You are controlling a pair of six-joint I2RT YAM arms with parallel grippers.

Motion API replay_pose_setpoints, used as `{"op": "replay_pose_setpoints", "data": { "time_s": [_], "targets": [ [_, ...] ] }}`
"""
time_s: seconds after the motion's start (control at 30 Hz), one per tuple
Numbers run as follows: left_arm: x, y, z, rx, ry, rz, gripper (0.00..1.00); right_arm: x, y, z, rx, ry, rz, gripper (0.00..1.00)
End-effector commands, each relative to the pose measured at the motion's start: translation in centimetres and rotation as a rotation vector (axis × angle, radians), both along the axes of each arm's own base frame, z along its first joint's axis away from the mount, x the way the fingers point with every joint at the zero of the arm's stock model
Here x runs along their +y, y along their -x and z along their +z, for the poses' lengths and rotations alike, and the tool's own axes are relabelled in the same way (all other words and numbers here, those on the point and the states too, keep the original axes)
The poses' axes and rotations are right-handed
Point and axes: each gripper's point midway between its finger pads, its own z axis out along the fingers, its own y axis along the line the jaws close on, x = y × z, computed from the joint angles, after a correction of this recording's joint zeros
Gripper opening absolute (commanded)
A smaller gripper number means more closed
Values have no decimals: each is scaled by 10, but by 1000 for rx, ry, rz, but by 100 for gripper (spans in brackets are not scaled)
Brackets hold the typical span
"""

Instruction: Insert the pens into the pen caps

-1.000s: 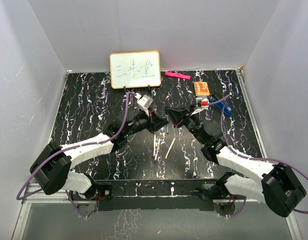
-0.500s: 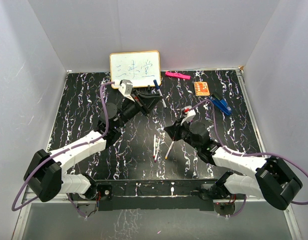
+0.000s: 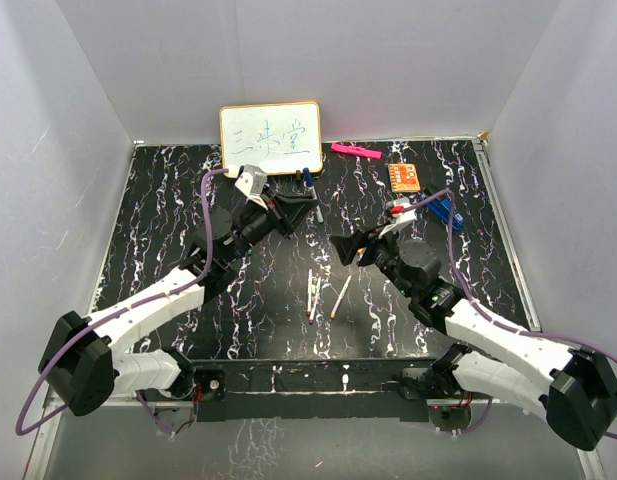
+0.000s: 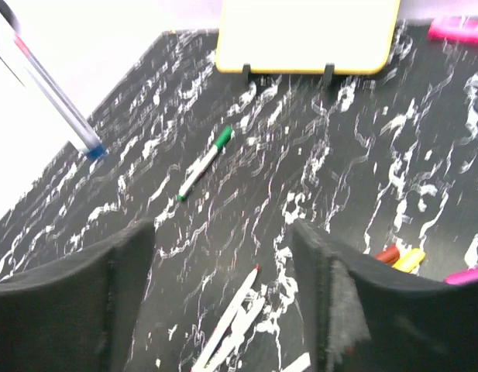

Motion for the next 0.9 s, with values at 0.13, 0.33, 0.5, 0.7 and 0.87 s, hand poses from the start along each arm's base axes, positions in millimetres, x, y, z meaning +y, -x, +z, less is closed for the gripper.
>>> {"op": "replay_pose_setpoints", "data": {
  "time_s": [0.13, 0.33, 0.5, 0.7, 0.87],
  "targets": [
    [0, 15, -7, -5, -68, -57, 0, -7, 1, 89, -165, -112, -25, 98],
    [-11, 18, -27, 64, -138, -121, 0, 4, 11, 131, -273, -146, 61, 66],
    [-22, 28, -37, 101, -145, -213, 0, 20, 13, 149, -306, -148, 137, 53],
    [-27, 32, -41, 117, -152, -250, 0, 33, 11, 147, -300, -150, 188, 57],
    [-30, 39, -38, 110, -142, -294, 0, 37, 6, 139, -279, -142, 187, 55]
  ]
}}
